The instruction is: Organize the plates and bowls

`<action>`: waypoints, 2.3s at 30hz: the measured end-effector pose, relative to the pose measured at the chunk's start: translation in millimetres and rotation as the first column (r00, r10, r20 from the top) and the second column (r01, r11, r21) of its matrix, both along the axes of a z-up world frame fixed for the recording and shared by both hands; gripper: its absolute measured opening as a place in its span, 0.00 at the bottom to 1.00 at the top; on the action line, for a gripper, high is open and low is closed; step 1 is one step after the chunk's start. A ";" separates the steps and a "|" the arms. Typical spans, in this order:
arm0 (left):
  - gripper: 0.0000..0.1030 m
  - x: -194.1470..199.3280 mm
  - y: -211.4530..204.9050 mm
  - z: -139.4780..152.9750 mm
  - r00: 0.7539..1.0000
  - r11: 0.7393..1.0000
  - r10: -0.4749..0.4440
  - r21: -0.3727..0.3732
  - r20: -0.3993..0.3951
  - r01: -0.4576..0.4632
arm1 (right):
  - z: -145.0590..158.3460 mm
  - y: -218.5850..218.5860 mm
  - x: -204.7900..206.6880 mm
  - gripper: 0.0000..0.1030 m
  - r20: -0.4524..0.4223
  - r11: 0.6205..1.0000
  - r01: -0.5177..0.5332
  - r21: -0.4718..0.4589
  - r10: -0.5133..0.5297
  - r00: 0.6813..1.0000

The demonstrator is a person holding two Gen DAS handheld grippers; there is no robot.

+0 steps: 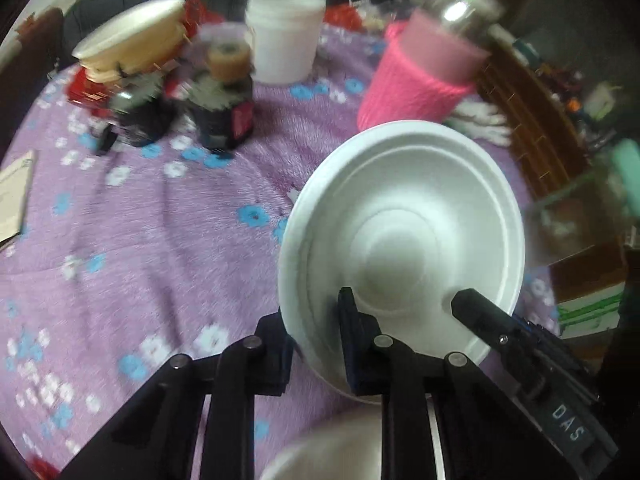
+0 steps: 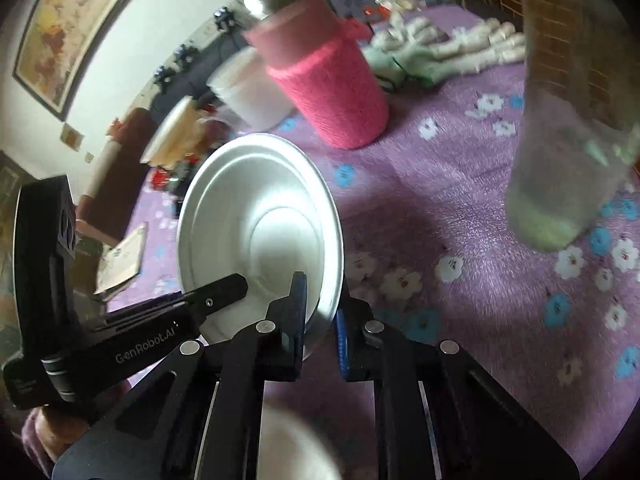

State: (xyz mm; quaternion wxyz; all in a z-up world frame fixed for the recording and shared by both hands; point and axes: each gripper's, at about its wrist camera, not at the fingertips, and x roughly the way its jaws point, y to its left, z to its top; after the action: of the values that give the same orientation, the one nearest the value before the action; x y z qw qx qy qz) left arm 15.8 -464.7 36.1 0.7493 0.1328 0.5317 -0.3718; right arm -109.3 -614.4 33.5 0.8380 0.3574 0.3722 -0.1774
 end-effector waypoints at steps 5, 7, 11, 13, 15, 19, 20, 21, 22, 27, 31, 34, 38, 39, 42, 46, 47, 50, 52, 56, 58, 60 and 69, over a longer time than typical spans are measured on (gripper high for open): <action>0.19 -27.4 81.7 46.6 0.996 0.999 0.044 -0.033 0.076 -0.042 | 44.1 57.9 -21.2 0.11 0.065 0.996 -0.080 -0.042 0.083 0.994; 0.19 -38.9 113.4 55.3 0.991 0.997 0.074 -0.019 0.112 -0.073 | 54.5 92.5 -25.9 0.11 0.084 0.990 -0.134 -0.038 0.136 0.987; 0.19 -55.3 214.9 66.8 0.974 0.986 0.159 0.021 0.160 -0.164 | 59.8 174.7 -20.9 0.12 0.095 0.958 -0.283 -0.033 0.285 0.954; 0.20 -56.6 251.2 66.9 0.967 0.978 0.194 0.042 0.164 -0.203 | 57.9 222.6 -13.5 0.12 0.096 0.928 -0.372 -0.021 0.372 0.923; 0.20 -57.3 300.1 64.1 0.957 0.965 0.236 0.072 0.168 -0.251 | 52.5 269.7 -2.3 0.12 0.086 0.889 -0.458 -0.003 0.456 0.886; 0.21 -55.1 375.7 48.1 0.937 0.933 0.312 0.133 0.158 -0.333 | 35.0 347.3 15.9 0.13 0.068 0.814 -0.579 0.034 0.576 0.814; 0.22 -51.7 384.1 43.8 0.935 0.929 0.323 0.141 0.148 -0.343 | 28.6 368.9 21.4 0.13 0.061 0.795 -0.605 0.046 0.602 0.796; 0.23 -48.4 393.6 37.4 0.933 0.924 0.333 0.152 0.137 -0.352 | 24.4 382.7 24.9 0.13 0.053 0.783 -0.619 0.051 0.617 0.785; 0.23 -46.9 403.2 32.0 0.932 0.920 0.341 0.159 0.124 -0.358 | 20.4 395.5 30.9 0.13 0.041 0.772 -0.633 0.050 0.632 0.774; 0.26 -41.5 429.3 6.0 0.921 0.907 0.382 0.163 0.070 -0.389 | 3.5 437.8 41.9 0.13 -0.026 0.748 -0.664 0.014 0.664 0.747; 0.26 -46.0 451.2 3.2 0.908 0.895 0.409 0.153 0.094 -0.419 | -5.5 457.1 47.5 0.13 -0.093 0.733 -0.680 -0.014 0.677 0.730; 0.31 -47.4 465.3 6.5 0.881 0.873 0.443 0.142 0.168 -0.466 | -0.2 470.8 49.6 0.15 -0.141 0.703 -0.701 -0.122 0.687 0.713; 0.36 -58.1 483.6 18.3 0.816 0.826 0.525 0.087 0.240 -0.557 | 15.7 464.3 42.6 0.16 -0.122 0.700 -0.682 -0.211 0.674 0.729; 0.36 -63.3 484.0 24.7 0.802 0.820 0.538 0.058 0.258 -0.569 | 21.8 457.4 39.3 0.16 -0.094 0.703 -0.678 -0.215 0.676 0.731; 0.43 -77.4 468.7 40.9 0.816 0.846 0.519 -0.023 0.255 -0.532 | 41.9 419.8 20.3 0.16 0.001 0.725 -0.648 -0.234 0.667 0.745; 0.68 -100.4 400.8 59.1 0.891 0.925 0.380 -0.103 0.248 -0.366 | 65.5 346.1 -19.1 0.15 0.028 0.802 -0.512 -0.307 0.546 0.838; 0.74 -105.6 374.5 60.6 0.912 0.945 0.327 -0.110 0.249 -0.309 | 68.2 323.7 -28.9 0.15 0.024 0.821 -0.475 -0.316 0.508 0.861; 0.77 -111.6 307.1 54.8 0.956 0.978 0.203 -0.096 0.213 -0.186 | 71.2 247.1 -63.0 0.15 -0.005 0.885 -0.344 -0.312 0.361 0.933; 0.77 -108.6 261.5 46.2 0.972 0.989 0.141 -0.075 0.188 -0.129 | 67.1 193.3 -83.3 0.17 -0.019 0.928 -0.257 -0.269 0.261 0.965; 0.77 -89.7 178.5 22.4 0.983 0.993 0.117 -0.002 0.138 -0.118 | 51.0 114.8 -112.5 0.32 -0.018 0.980 -0.107 -0.171 0.105 0.994; 0.77 -80.5 153.5 11.7 0.984 0.991 0.125 0.033 0.127 -0.130 | 39.5 91.3 -117.2 0.32 -0.024 0.990 -0.085 -0.116 0.082 0.996; 0.77 -71.9 135.4 3.1 0.982 0.986 0.144 0.062 0.119 -0.152 | 27.6 74.8 -121.0 0.32 -0.028 0.995 -0.069 -0.066 0.067 0.997; 0.77 -51.1 92.3 -31.9 0.989 0.982 0.151 0.115 0.006 -0.151 | -20.8 61.6 -96.8 0.32 -0.049 0.993 -0.074 0.089 0.079 0.996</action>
State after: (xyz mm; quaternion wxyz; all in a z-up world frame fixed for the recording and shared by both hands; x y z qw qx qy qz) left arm -35.4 -372.4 4.3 0.7657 0.1347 0.5617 -0.2828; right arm -206.1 -552.8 12.8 0.8179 0.3743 0.4147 -0.1379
